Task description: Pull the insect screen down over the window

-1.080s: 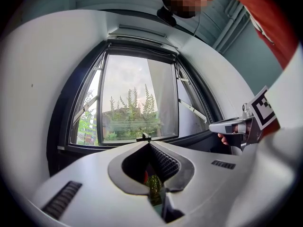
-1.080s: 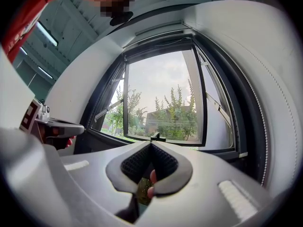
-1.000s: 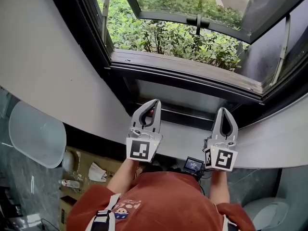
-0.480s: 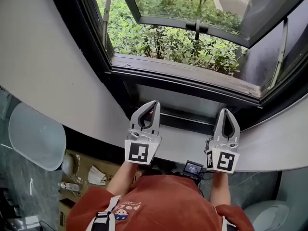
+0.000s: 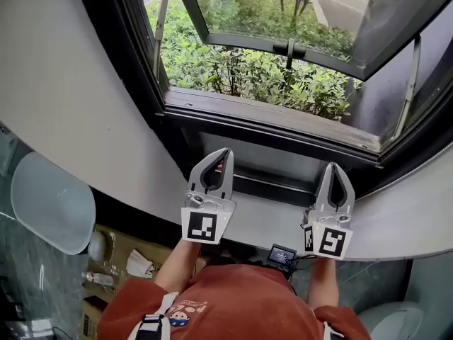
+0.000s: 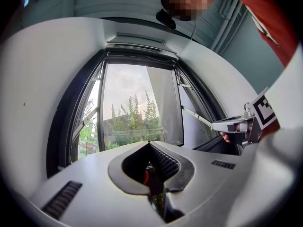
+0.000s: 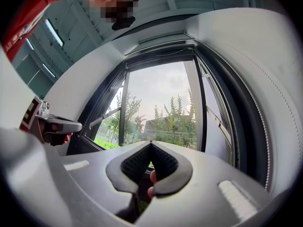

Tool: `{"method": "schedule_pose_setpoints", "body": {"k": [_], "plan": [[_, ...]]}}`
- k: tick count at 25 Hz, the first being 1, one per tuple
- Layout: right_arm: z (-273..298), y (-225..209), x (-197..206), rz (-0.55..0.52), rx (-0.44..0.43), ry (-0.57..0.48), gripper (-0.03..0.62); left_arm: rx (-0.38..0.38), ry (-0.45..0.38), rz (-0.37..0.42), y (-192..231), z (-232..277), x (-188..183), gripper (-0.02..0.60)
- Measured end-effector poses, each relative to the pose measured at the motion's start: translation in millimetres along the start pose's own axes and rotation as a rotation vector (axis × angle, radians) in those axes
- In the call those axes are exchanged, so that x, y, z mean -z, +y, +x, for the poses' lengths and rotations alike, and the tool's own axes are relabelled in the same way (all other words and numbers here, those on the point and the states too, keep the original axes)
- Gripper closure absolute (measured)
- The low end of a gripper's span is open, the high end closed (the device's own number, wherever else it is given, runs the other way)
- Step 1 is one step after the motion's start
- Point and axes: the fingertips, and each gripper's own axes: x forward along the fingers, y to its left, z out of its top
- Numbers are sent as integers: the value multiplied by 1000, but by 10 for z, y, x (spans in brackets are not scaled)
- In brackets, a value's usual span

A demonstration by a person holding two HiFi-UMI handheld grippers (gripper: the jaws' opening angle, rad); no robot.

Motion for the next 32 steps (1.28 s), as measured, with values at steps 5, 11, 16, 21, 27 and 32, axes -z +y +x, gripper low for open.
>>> {"method": "schedule_pose_setpoints", "body": {"k": [5, 11, 16, 21, 27, 32], "plan": [[51, -92, -130, -27, 14, -34, 585, -2, -33, 25, 39, 71, -140, 577], [119, -175, -310, -53, 23, -78, 585, 6, -73, 47, 56, 155, -311, 577], [163, -223, -460, -74, 29, -118, 585, 6, -111, 72, 51, 204, -467, 577], [243, -301, -685, -103, 38, -175, 584, 1, -149, 109, 93, 286, -669, 577], [373, -384, -983, -137, 50, -248, 584, -2, -215, 146, 169, 418, -940, 577], [439, -428, -1149, -154, 57, -290, 585, -13, -264, 166, 218, 487, -1139, 577]]}}
